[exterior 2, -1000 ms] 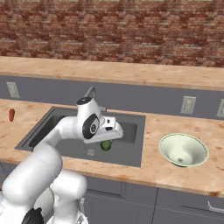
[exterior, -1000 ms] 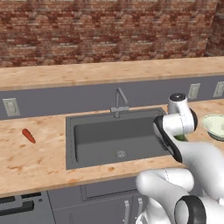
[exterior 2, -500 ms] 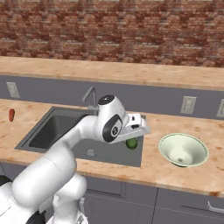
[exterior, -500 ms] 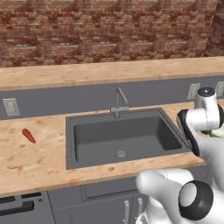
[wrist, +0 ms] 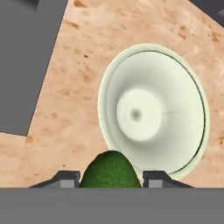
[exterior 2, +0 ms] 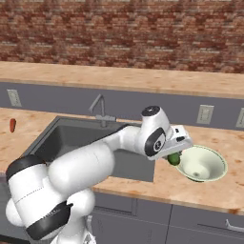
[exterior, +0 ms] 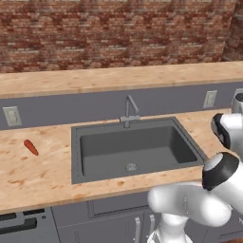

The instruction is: Pick the avocado from the sink and place it in the bowl. Then pick the bowl and place it in the microwave. Then close the microwave door and press the start button.

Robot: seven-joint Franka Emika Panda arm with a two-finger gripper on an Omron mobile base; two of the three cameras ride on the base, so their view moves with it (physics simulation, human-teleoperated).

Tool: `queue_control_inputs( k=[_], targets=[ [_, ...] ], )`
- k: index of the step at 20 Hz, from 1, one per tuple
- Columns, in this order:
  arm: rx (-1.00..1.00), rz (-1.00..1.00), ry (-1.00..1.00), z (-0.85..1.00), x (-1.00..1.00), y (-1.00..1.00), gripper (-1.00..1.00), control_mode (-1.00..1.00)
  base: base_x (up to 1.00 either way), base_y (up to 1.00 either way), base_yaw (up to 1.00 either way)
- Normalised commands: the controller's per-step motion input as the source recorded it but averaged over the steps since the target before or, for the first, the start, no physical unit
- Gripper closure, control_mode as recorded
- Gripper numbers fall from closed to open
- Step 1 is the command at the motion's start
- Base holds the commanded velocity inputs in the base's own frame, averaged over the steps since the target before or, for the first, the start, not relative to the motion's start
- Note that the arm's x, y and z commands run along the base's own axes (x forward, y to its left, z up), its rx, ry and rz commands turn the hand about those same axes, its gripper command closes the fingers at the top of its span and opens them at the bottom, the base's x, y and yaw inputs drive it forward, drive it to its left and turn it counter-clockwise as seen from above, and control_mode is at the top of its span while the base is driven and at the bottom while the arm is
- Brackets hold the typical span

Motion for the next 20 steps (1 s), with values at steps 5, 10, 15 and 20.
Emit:
queue_control_inputs(
  k=[5,10,15,20],
  targets=[
    [0.0,0.01,0.05,-0.03,0.76,-0.72,1.0,-1.0,0.0,0.0,0.0],
    [0.0,0.03,0.07,-0.43,0.57,-0.61,1.0,-1.0,0.0,0.0,0.0],
    [0.0,0.08,0.02,-0.53,0.22,-0.56,1.0,-1.0,0.0,0.0,0.0],
    [0.01,0.11,0.0,-0.28,0.17,-0.41,1.0,-1.0,0.0,0.0,0.0]
  ],
)
